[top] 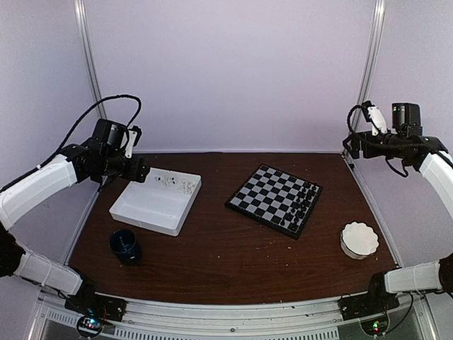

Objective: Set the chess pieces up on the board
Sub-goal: Adjust the chessboard at the center of the board.

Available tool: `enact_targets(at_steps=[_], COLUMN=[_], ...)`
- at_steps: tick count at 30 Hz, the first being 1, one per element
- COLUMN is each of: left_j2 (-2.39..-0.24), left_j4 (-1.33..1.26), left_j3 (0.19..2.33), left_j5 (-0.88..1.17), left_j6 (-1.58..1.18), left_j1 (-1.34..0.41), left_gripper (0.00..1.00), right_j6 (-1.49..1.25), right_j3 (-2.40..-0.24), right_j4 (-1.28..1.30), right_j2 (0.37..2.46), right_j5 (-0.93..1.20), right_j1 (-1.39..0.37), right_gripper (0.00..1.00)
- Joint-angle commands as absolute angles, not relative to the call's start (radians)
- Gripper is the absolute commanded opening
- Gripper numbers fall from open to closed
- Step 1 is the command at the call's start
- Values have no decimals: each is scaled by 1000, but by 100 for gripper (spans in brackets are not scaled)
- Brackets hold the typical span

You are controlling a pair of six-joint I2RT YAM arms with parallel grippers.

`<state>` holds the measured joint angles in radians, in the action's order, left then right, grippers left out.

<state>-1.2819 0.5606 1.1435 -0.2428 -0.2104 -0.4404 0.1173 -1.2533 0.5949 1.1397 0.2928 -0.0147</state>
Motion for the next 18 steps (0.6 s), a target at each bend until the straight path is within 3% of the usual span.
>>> enact_targets(at_steps=[1, 12, 18], left_j2=[-1329, -1622, -1879], left_j4=[501, 524, 526], left_j3=[1149, 1372, 1582], left_j5=[-89, 9, 2], left_j6=[-183, -254, -324], left_j1=[-444, -675, -816], left_gripper=[83, 83, 90], right_j6=[154, 391, 471], right_j3=[-1198, -1026, -914], right_j4=[594, 691, 732], right_j2=[1128, 1087, 1064], right_j5=[282, 300, 317], right_j1=[-3, 8, 12], right_gripper=[100, 97, 95])
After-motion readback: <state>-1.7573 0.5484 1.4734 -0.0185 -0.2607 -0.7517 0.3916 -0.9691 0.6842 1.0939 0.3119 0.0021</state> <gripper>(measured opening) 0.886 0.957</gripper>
